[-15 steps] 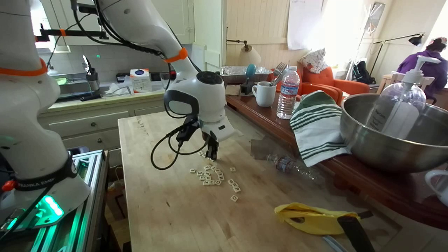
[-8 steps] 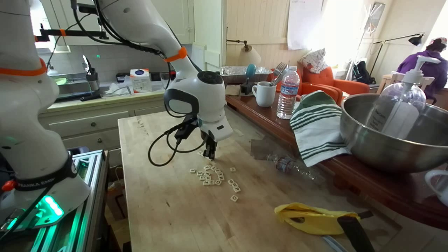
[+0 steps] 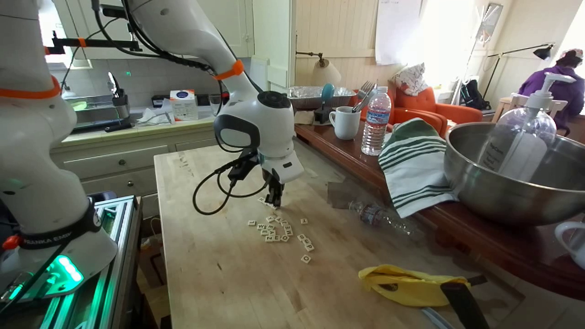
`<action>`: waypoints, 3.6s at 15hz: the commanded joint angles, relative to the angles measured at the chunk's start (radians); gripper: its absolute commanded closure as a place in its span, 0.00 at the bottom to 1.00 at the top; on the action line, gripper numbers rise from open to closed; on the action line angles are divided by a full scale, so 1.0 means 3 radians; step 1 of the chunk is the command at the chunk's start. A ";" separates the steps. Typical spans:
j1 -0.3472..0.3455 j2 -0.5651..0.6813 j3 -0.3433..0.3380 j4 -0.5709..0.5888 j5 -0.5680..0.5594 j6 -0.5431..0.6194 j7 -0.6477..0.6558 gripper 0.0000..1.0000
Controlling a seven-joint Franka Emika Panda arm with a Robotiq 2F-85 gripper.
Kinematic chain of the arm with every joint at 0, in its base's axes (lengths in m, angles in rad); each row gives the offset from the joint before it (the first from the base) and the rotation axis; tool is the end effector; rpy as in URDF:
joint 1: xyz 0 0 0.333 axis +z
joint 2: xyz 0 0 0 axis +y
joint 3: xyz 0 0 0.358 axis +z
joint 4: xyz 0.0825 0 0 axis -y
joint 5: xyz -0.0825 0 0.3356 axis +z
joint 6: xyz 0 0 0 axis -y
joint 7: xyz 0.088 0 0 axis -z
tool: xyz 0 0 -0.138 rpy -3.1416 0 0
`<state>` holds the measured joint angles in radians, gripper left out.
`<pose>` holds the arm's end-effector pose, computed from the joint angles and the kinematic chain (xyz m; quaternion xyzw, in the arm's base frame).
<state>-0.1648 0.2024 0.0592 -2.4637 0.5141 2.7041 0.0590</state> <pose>0.4668 -0.0598 0.2707 -0.9441 0.3075 -0.0200 0.1174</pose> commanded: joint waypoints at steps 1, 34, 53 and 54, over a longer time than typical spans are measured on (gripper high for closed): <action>0.0090 -0.0160 -0.0072 -0.0070 0.0013 -0.0035 0.0076 1.00; -0.0021 0.0274 -0.0731 0.0018 -0.2292 0.0978 -0.1113 1.00; -0.0312 0.0283 -0.0004 0.0117 -0.1496 0.0403 -0.1353 1.00; -0.0297 0.0272 -0.0008 0.0115 -0.1460 0.0360 -0.1319 1.00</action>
<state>-0.2720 0.2687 0.0560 -2.4231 0.0336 2.8705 -0.3592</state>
